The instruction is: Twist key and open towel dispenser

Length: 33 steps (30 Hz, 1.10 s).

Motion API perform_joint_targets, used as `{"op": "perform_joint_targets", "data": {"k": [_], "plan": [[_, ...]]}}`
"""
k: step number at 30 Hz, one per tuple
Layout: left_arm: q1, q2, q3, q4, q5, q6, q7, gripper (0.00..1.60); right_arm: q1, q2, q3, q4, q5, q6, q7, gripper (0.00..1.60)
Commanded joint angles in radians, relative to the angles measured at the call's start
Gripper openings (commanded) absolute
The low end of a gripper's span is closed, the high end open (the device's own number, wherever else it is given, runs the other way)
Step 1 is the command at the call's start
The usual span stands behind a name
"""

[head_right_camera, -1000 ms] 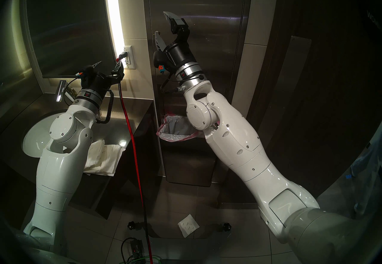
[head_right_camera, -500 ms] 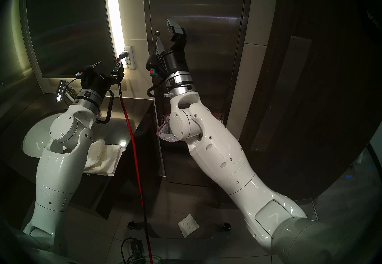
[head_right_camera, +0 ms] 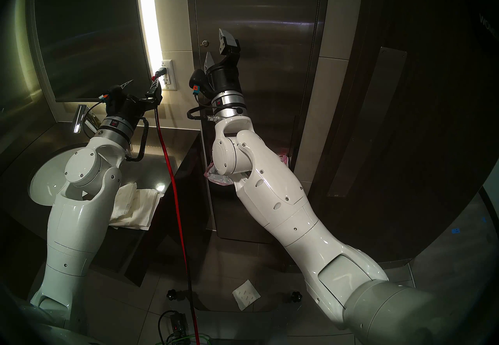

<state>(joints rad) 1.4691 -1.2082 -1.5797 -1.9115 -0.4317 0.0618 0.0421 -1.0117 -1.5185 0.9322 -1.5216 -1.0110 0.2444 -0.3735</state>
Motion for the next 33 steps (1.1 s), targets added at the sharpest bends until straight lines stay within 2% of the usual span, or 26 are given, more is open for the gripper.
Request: {"op": "perform_joint_targets", "data": {"k": [1, 9, 11, 23, 33], "plan": [[-0.012, -0.001, -0.002, -0.008, 0.002, -0.008, 0.002, 1.6, 0.05, -0.036, 0.01, 0.01, 0.012, 0.004, 0.013, 1.6], [-0.012, 0.0, -0.002, -0.008, 0.002, -0.009, 0.002, 1.6, 0.092, -0.07, 0.021, 0.086, 0.027, 0.01, 0.02, 1.6], [-0.011, 0.0, -0.002, -0.009, 0.001, -0.008, 0.002, 1.6, 0.119, -0.091, 0.03, 0.105, 0.038, 0.021, 0.036, 1.6], [-0.011, 0.002, -0.001, -0.009, 0.0, -0.008, 0.003, 1.6, 0.202, -0.117, 0.039, 0.144, 0.06, 0.029, 0.121, 1.6], [-0.012, 0.002, 0.0, -0.008, 0.0, -0.01, 0.005, 1.6, 0.195, -0.114, 0.054, 0.146, 0.095, 0.053, 0.206, 1.6]]}}
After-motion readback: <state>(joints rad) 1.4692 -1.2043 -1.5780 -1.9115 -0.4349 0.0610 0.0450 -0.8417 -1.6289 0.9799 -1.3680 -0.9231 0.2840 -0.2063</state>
